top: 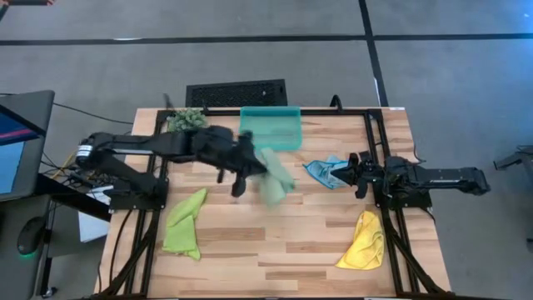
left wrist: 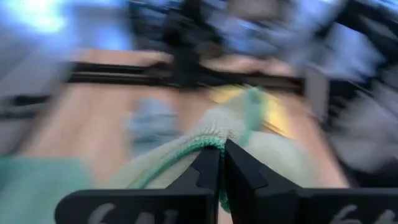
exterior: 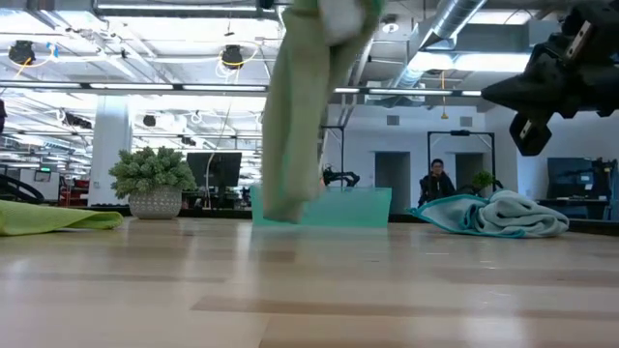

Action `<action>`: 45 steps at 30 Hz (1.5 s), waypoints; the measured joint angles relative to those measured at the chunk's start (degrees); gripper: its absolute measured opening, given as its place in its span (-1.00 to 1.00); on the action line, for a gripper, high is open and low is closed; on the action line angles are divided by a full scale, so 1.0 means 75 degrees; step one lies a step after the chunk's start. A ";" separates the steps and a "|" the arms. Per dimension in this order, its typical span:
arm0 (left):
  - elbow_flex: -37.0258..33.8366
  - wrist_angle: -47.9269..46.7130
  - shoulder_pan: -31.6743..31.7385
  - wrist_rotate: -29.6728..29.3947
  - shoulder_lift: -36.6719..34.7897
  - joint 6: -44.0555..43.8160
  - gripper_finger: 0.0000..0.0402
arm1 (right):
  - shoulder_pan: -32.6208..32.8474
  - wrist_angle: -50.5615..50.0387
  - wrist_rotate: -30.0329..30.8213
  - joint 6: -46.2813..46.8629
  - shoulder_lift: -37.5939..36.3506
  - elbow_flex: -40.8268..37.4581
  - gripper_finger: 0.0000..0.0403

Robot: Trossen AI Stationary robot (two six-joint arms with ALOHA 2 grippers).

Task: Fold microfiber towels
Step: Fold the green towel

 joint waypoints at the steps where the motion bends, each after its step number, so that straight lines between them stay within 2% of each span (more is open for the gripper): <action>1: -0.0001 -0.0019 0.0048 0.0715 0.0166 0.0220 -1.00 | -0.0022 -0.0020 -0.0004 -0.0002 0.0007 0.0005 -0.83; 3: -0.0001 -0.0161 0.0029 0.1473 0.0459 0.0435 -1.00 | -0.0025 -0.0017 -0.0007 -0.0002 0.0007 0.0005 -0.83; 5: -0.0001 -0.0549 -0.0155 0.1325 0.0710 0.0466 -1.00 | -0.0025 -0.0014 -0.0007 -0.0004 0.0010 0.0008 -0.83; 7: -0.0001 -0.1143 -0.0470 0.0469 0.0928 0.0499 -1.00 | -0.0025 0.0007 -0.0007 -0.0008 0.0010 0.0008 -0.83; 11: -0.0002 -0.2442 -0.1284 -0.1783 0.1485 0.0234 -1.00 | -0.0025 0.0004 -0.0010 -0.0017 0.0010 0.0017 -0.83; 13: -0.0009 -0.2836 -0.1624 -0.2392 0.1821 -0.0133 -1.00 | -0.0025 -0.0003 -0.0009 -0.0017 0.0010 0.0025 -0.83; 19: -0.0008 -0.2626 -0.2707 -0.3099 0.2737 -0.0976 -0.99 | -0.0025 0.0343 0.0008 -0.0019 0.0009 0.0037 -0.83; 22: -0.0007 -0.2480 -0.3150 -0.3625 0.3125 -0.1595 -0.96 | -0.0025 0.0584 0.0590 0.0037 0.0010 0.0049 -0.83; 24: -0.0007 -0.2497 -0.3403 -0.3954 0.3311 -0.2110 -0.91 | -0.0005 0.0497 0.0965 0.0255 0.0015 0.0042 -0.83; 27: -0.0007 -0.2351 -0.3661 -0.4012 0.3417 -0.2682 -0.76 | 0.0372 0.0992 0.0702 -0.0015 0.0201 0.0013 -0.83; 32: -0.0004 -0.2016 -0.3880 -0.4342 0.3342 -0.2586 -0.41 | 0.1548 0.2667 0.0822 -0.0484 0.1569 -0.0001 -0.83; 37: -0.0004 -0.1859 -0.3886 -0.4436 0.3081 -0.2456 -0.10 | 0.2677 0.4121 0.1329 -0.1278 0.4024 0.0097 -0.83; 40: -0.0001 -0.1929 -0.3889 -0.4565 0.2916 -0.2647 0.01 | 0.3004 0.4402 0.1418 -0.1600 0.5756 0.0646 -0.83; 43: 0.0005 -0.2542 -0.3986 -0.4841 0.2802 -0.3434 0.04 | 0.3087 0.4460 0.1376 -0.2154 0.7343 0.1659 -0.82; 45: 0.0004 -0.2932 -0.4090 -0.4759 0.2808 -0.3995 0.03 | 0.3086 0.4102 0.1156 -0.2658 0.8307 0.2414 -0.79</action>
